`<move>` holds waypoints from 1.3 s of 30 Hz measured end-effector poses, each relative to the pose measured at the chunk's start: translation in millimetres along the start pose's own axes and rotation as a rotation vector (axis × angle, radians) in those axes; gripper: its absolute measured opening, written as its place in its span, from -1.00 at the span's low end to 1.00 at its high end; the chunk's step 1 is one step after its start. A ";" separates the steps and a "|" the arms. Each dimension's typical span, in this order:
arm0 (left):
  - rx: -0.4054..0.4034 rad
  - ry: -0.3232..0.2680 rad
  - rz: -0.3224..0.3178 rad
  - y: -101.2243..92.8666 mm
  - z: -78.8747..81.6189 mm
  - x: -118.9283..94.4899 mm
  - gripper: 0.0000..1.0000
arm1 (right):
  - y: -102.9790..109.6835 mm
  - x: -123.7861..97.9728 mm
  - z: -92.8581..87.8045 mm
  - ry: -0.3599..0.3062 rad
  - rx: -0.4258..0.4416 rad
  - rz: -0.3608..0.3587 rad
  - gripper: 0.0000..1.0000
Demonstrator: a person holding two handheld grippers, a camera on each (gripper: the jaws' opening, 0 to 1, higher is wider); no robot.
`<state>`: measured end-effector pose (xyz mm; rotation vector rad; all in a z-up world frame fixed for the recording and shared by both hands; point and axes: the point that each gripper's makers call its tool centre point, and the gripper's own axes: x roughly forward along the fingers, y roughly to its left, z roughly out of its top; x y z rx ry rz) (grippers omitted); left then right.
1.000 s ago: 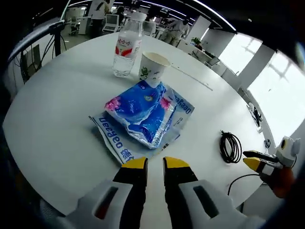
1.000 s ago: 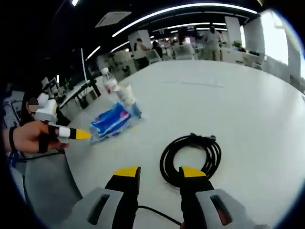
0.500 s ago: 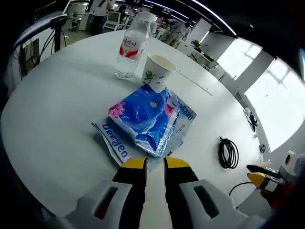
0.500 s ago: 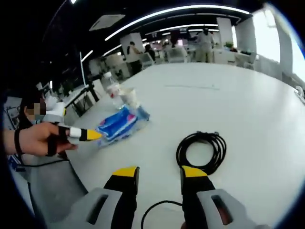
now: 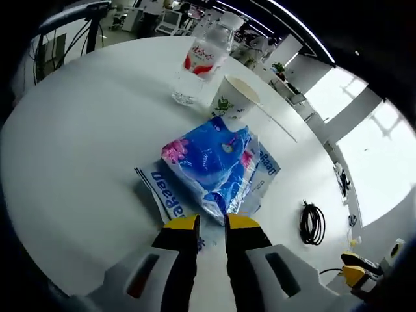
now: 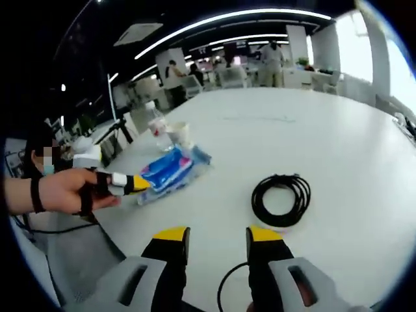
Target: Arrange the tabletop items into an orderly group along one side of the table until the central work area is clear of visible clutter.
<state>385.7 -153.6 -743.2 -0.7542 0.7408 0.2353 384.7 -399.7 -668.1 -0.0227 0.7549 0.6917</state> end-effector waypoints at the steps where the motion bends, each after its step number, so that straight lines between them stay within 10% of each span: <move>1: -0.009 -0.001 -0.003 2.1 1.9 0.8 -0.74 | 2.4 1.6 -3.0 0.013 -0.006 0.003 -0.32; 39: -0.074 -0.045 0.021 8.5 10.4 4.5 -0.88 | 11.9 -9.1 -7.7 0.014 -0.027 0.051 -0.31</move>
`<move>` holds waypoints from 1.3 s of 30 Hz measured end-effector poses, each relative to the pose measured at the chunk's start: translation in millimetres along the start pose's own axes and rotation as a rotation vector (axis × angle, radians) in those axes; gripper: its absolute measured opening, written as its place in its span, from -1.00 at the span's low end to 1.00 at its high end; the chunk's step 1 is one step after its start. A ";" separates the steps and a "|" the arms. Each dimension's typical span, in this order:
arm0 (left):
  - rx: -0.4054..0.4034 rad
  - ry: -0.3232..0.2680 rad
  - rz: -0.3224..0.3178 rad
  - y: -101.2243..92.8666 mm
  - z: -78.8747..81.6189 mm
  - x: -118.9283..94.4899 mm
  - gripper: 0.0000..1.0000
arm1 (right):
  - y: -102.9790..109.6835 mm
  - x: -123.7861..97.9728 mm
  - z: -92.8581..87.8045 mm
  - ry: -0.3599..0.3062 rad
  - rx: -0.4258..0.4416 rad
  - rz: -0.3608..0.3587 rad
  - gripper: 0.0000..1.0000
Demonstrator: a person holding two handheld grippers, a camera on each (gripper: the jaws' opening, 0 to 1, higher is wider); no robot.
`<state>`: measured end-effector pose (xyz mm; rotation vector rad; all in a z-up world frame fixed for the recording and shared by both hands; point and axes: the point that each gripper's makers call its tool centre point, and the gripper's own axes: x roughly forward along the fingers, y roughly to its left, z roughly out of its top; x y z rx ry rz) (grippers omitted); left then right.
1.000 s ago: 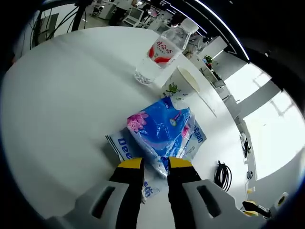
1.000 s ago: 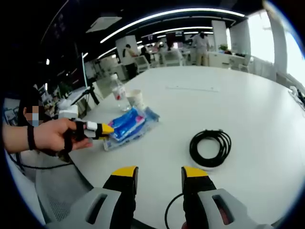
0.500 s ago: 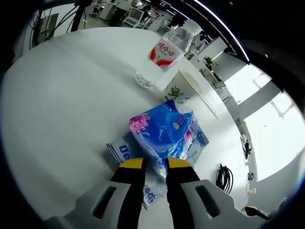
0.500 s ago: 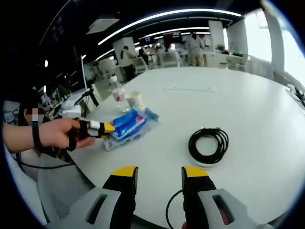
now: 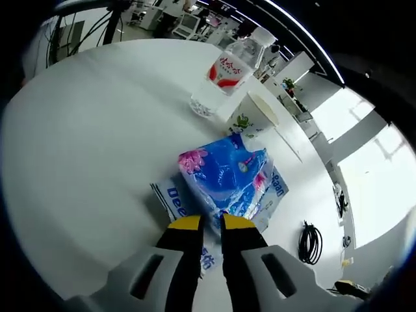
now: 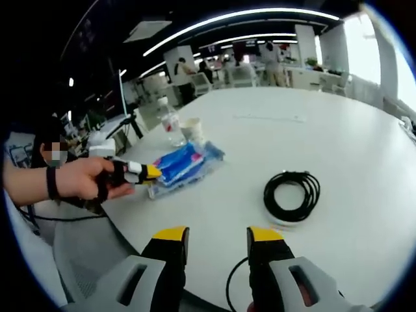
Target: Arrange the tabletop items into an orderly group along one side of the table until the central work area is clear of visible clutter.
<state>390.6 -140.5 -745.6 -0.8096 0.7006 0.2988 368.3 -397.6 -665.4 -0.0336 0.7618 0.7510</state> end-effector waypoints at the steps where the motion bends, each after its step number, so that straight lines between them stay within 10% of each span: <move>1: 0.002 -0.001 -0.001 0.2 0.4 0.2 -0.89 | -1.1 0.6 -0.8 0.001 0.003 0.001 -0.32; 26: 0.016 0.008 -0.067 -7.2 0.5 -12.3 -1.00 | 4.1 20.6 -3.5 0.025 0.021 0.028 -0.36; 39: 0.044 0.058 -0.137 -12.4 -27.0 -36.5 -1.00 | 6.1 28.1 -10.4 0.065 -0.005 0.042 -0.35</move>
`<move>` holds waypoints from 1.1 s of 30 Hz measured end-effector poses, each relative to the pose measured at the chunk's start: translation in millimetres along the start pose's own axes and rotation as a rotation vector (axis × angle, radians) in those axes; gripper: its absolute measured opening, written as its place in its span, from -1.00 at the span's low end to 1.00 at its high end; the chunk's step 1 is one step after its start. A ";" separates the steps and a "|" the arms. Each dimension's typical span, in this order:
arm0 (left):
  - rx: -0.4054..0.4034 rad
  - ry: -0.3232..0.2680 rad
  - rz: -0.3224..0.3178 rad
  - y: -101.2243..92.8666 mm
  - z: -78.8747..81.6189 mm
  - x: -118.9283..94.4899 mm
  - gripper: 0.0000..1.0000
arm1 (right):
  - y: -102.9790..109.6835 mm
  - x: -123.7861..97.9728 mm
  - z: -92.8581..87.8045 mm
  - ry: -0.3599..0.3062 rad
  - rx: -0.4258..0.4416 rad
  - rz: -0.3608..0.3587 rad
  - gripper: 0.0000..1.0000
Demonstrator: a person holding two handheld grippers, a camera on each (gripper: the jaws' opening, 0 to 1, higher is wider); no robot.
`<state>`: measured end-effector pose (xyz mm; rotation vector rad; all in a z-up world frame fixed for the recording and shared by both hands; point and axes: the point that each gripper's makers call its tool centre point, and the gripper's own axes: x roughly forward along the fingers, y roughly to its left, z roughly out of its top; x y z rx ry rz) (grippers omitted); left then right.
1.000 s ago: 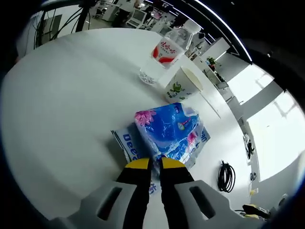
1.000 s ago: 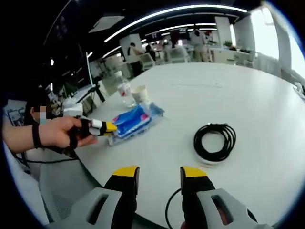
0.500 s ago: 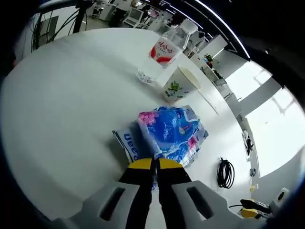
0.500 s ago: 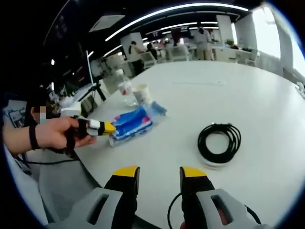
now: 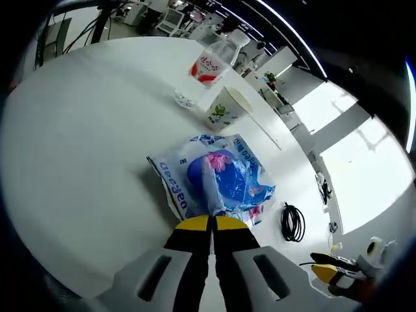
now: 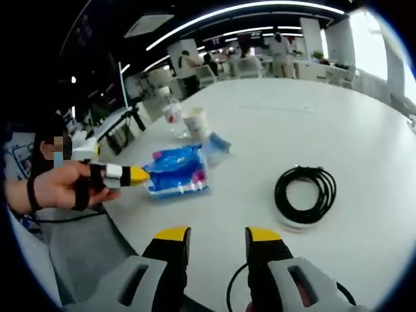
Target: Arrange the tabletop items into an orderly group along one side of the table until the central work area is clear of visible clutter.
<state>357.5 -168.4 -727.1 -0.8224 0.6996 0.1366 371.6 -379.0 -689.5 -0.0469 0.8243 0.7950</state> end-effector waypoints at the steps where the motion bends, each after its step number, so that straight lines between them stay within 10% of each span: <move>1: 0.012 0.006 -0.005 -1.0 -2.0 -1.0 -1.00 | -0.6 1.0 -2.8 0.006 0.001 0.000 -0.34; 33: 0.239 0.187 -0.154 -44.2 -70.5 -18.9 -1.00 | 10.0 26.2 -33.3 0.061 0.074 0.039 -0.33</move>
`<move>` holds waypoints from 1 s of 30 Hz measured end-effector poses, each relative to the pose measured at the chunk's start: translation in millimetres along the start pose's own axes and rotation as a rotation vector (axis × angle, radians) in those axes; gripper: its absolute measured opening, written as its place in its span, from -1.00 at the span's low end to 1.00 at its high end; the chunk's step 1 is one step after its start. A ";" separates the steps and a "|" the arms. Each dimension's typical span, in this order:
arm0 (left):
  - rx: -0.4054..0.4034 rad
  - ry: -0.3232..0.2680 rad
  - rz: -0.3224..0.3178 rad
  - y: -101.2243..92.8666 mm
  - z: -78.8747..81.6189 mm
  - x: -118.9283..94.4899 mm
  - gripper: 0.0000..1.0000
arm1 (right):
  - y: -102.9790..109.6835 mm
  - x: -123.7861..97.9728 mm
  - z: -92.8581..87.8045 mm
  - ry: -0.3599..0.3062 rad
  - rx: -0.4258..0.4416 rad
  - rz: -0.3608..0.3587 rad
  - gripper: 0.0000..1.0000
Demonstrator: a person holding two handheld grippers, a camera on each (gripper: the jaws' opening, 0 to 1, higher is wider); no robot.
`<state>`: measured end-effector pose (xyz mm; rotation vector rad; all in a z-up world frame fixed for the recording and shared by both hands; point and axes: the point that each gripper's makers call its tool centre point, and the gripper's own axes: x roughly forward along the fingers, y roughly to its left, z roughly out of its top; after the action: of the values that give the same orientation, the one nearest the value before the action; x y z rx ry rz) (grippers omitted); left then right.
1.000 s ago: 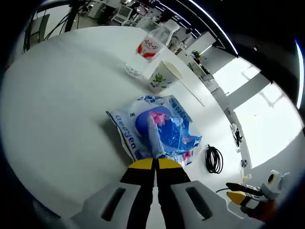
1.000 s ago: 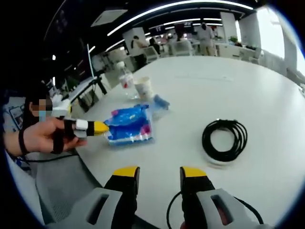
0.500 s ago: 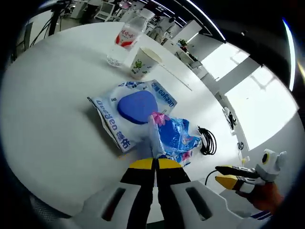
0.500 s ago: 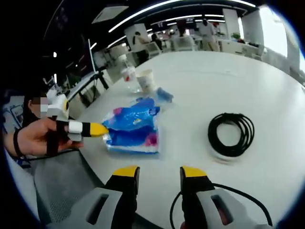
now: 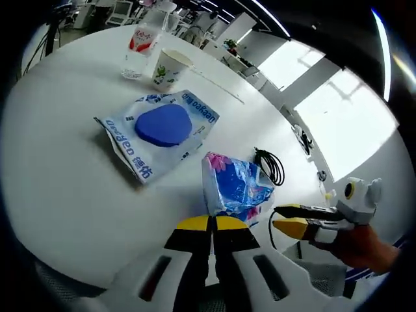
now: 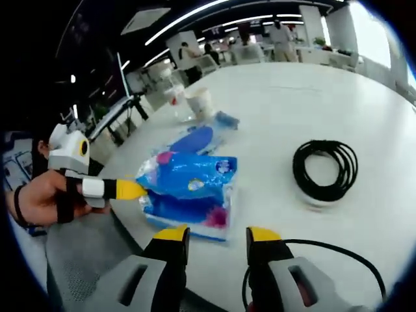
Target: Arrange the tabletop items into an orderly group along one side of the table until the central work area is clear of visible clutter.
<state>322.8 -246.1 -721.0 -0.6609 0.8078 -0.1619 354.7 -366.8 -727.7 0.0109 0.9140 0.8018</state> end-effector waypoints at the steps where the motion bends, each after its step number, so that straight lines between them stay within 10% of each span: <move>1: 0.005 0.003 -0.007 -2.1 -0.2 0.1 -1.00 | -1.3 2.0 -1.1 0.000 0.013 -0.003 -0.34; 12: 0.038 0.035 -0.066 -16.6 -6.9 0.3 -1.00 | -14.7 11.2 -0.1 -0.066 0.133 -0.033 -0.88; 30: 0.064 -0.036 -0.137 -46.3 6.6 9.6 -0.99 | -49.8 -19.9 7.8 -0.108 0.181 -0.093 -1.00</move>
<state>339.2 -283.0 -695.6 -0.6573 0.7202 -0.2978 383.9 -412.4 -725.3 0.1671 0.8757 0.6244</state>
